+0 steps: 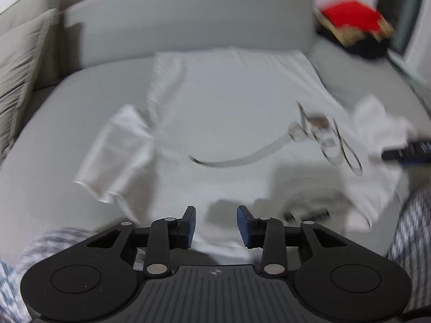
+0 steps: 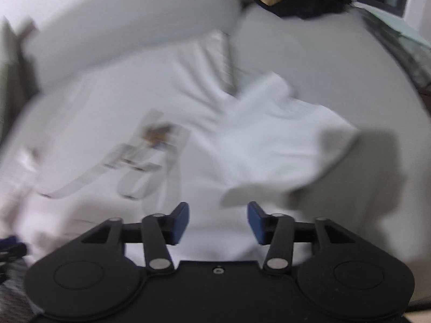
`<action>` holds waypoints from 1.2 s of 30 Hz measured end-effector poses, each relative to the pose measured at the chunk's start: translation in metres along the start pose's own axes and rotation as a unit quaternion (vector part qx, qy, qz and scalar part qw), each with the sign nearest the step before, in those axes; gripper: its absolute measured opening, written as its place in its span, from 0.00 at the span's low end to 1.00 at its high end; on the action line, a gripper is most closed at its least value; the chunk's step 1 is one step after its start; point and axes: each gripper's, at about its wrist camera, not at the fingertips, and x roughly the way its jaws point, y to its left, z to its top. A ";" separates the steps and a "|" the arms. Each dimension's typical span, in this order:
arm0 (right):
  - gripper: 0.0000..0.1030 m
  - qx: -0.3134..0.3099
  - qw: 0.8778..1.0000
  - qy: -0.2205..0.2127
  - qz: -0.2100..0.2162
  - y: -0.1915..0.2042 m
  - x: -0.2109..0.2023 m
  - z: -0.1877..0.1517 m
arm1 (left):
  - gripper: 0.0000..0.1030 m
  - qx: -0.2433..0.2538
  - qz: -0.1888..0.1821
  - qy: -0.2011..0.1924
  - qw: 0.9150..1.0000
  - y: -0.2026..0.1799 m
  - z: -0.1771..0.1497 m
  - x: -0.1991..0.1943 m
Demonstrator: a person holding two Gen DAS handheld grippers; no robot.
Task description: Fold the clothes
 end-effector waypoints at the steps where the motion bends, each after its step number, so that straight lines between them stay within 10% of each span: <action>1: 0.54 0.011 1.000 -0.006 0.028 0.004 -0.003 0.003 | 0.39 -0.017 0.007 -0.011 1.000 0.010 0.003 -0.004; 7: 0.56 0.062 0.986 0.000 0.153 0.027 0.009 0.002 | 0.43 -0.154 0.008 -0.029 0.988 0.078 0.009 -0.010; 13: 0.56 0.077 0.970 0.037 0.228 0.057 0.038 -0.008 | 0.43 -0.331 -0.043 -0.023 0.942 0.147 -0.001 -0.004; 21: 0.55 0.111 0.966 0.077 0.221 0.061 0.073 -0.019 | 0.48 -0.387 -0.083 0.022 0.918 0.155 0.001 0.041; 25: 0.55 0.116 0.963 0.080 0.229 0.057 0.074 -0.019 | 0.29 -0.406 -0.128 0.020 0.905 0.159 0.001 0.064; 31: 0.55 0.110 0.964 0.084 0.227 0.057 0.073 -0.019 | 0.28 -0.396 -0.121 -0.007 0.910 0.173 0.019 0.080; 34: 0.55 0.101 0.966 0.085 0.221 0.060 0.072 -0.018 | 0.08 -0.422 -0.109 -0.021 0.900 0.185 0.021 0.084; 36: 0.55 0.096 0.967 0.084 0.219 0.061 0.072 -0.018 | 0.00 -0.406 -0.071 -0.044 0.910 0.183 0.022 0.073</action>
